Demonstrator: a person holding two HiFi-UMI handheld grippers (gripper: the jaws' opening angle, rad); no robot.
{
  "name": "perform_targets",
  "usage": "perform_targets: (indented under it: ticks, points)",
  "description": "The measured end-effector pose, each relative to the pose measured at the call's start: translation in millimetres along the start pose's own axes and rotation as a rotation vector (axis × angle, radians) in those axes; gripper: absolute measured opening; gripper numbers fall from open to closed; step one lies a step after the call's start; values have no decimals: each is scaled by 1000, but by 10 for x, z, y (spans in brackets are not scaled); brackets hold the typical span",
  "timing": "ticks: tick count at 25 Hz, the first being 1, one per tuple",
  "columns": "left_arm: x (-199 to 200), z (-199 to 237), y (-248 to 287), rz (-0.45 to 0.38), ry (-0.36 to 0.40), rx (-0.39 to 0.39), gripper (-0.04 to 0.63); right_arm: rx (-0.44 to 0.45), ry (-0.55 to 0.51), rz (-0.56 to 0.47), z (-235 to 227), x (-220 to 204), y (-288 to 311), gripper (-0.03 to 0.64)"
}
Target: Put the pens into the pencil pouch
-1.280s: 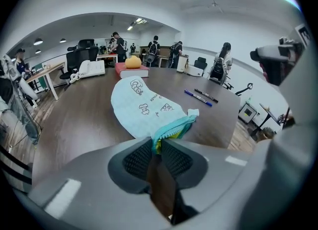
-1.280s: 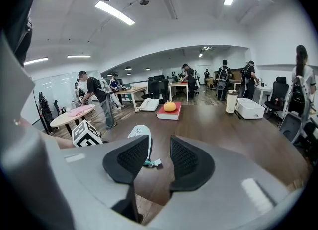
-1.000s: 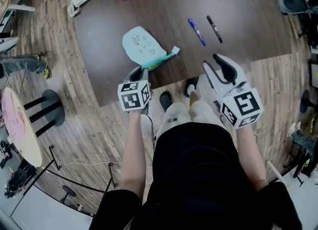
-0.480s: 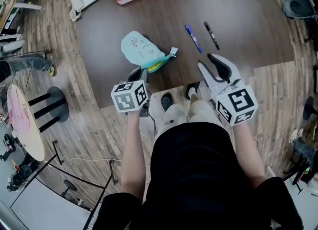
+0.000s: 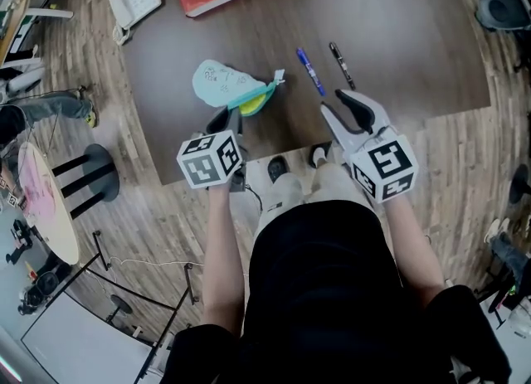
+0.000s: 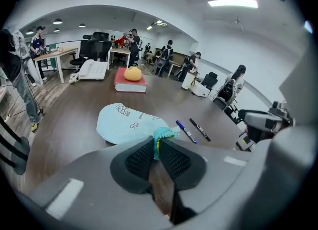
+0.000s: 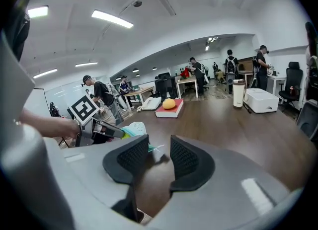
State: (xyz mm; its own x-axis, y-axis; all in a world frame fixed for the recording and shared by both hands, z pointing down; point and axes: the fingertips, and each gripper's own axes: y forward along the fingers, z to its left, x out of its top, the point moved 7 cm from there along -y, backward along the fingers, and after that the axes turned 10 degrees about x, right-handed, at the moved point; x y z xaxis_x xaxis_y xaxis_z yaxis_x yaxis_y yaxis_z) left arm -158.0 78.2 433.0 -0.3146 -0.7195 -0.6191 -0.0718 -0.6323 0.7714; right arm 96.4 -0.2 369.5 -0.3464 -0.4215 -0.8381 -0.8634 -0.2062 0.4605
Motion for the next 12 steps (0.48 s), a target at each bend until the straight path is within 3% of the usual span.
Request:
perform_targets:
  ticks: [8, 12]
  points:
    - [172, -208, 53, -12, -45, 41, 31, 61, 5, 42, -236, -46, 27, 121]
    - [228, -288, 74, -26, -120, 51, 31, 92, 4, 83, -333, -100, 60, 121]
